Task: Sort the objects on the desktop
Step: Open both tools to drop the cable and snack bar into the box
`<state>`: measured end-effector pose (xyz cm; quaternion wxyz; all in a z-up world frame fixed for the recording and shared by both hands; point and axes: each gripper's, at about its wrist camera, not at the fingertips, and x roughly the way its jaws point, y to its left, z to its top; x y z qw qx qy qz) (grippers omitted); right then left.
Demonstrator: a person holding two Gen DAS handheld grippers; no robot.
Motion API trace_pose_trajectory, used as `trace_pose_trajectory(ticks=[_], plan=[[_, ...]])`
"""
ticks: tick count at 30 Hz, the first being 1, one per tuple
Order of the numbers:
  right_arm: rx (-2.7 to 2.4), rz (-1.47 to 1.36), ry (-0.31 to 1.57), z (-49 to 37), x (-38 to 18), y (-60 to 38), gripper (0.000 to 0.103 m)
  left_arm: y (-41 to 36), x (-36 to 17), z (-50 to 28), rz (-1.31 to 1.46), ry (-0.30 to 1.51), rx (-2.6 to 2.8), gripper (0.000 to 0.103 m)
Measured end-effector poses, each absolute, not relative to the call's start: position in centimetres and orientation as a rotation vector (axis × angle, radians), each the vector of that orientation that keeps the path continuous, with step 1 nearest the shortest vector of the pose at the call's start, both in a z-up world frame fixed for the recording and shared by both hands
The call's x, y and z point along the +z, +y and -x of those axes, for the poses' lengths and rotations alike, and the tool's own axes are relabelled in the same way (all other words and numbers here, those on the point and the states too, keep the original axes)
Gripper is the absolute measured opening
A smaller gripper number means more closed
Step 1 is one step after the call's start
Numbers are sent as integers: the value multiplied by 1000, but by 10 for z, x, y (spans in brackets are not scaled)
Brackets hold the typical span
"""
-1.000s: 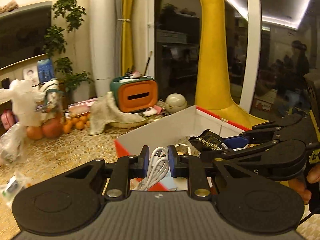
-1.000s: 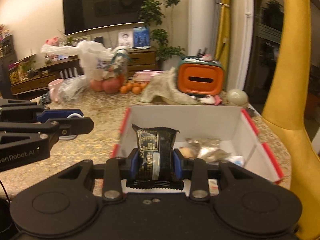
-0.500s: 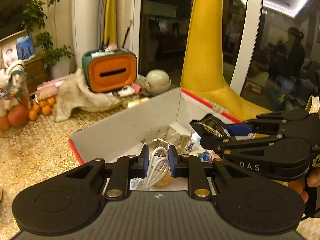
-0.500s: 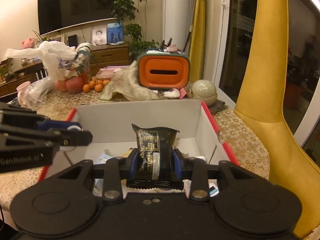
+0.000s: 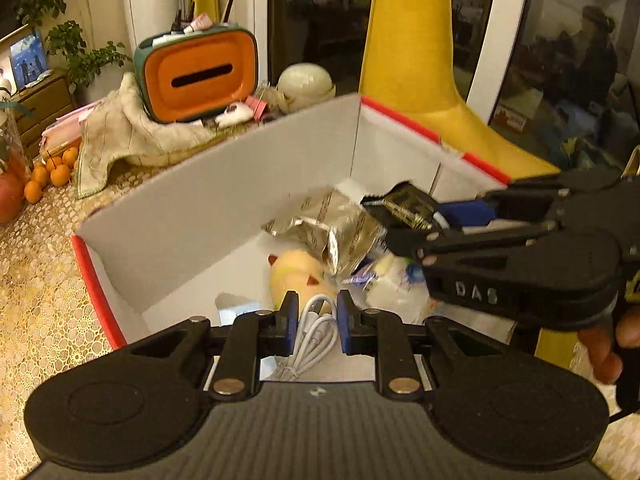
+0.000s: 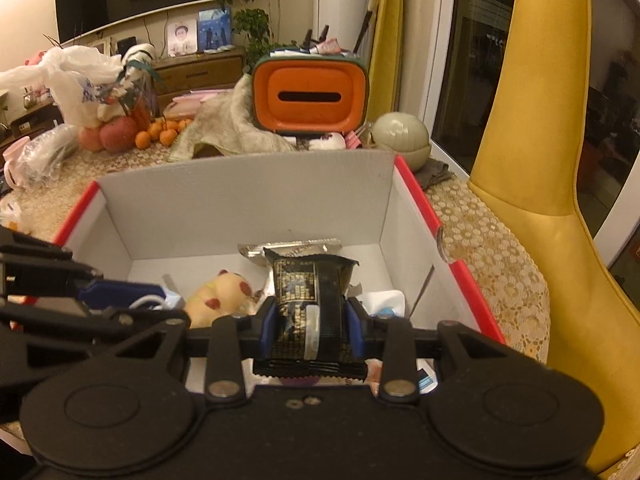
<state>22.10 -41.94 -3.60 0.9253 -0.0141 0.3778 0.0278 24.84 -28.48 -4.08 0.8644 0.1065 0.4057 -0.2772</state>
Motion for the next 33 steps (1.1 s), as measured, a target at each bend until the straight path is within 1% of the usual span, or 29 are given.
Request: trace_pose_trajectory(ticks=[6, 9, 12, 13, 14, 16, 18, 21, 25, 26, 33], plan=[[63, 25, 787, -222, -41, -421, 34, -286, -50, -251, -234, 895, -581, 19], [64, 22, 791, -222, -40, -421, 37, -288, -50, -250, -251, 904, -577, 20], [62, 26, 789, -222, -40, -422, 37, -288, -52, -252, -249, 936, -577, 24], [62, 28, 788, -222, -40, -422, 38, -287, -51, -252, -240, 936, -575, 32], [62, 30, 786, -221, -40, -422, 38, -285, -50, -251, -232, 929, -571, 48], [62, 28, 781, -220, -39, -422, 39, -282, -47, -247, -220, 899, -565, 68], [69, 28, 780, -219, -37, -421, 39, -280, -43, -244, -225, 873, -568, 68], [78, 32, 773, -216, -33, -420, 43, -277, -36, -240, -206, 855, -579, 68], [82, 38, 757, -211, -25, -418, 55, -274, -27, -231, -209, 824, -587, 68], [84, 37, 754, -209, -23, -418, 56, -273, -25, -229, -209, 815, -590, 68], [85, 29, 738, -195, -7, -414, 57, -258, -7, -209, -173, 771, -603, 68]])
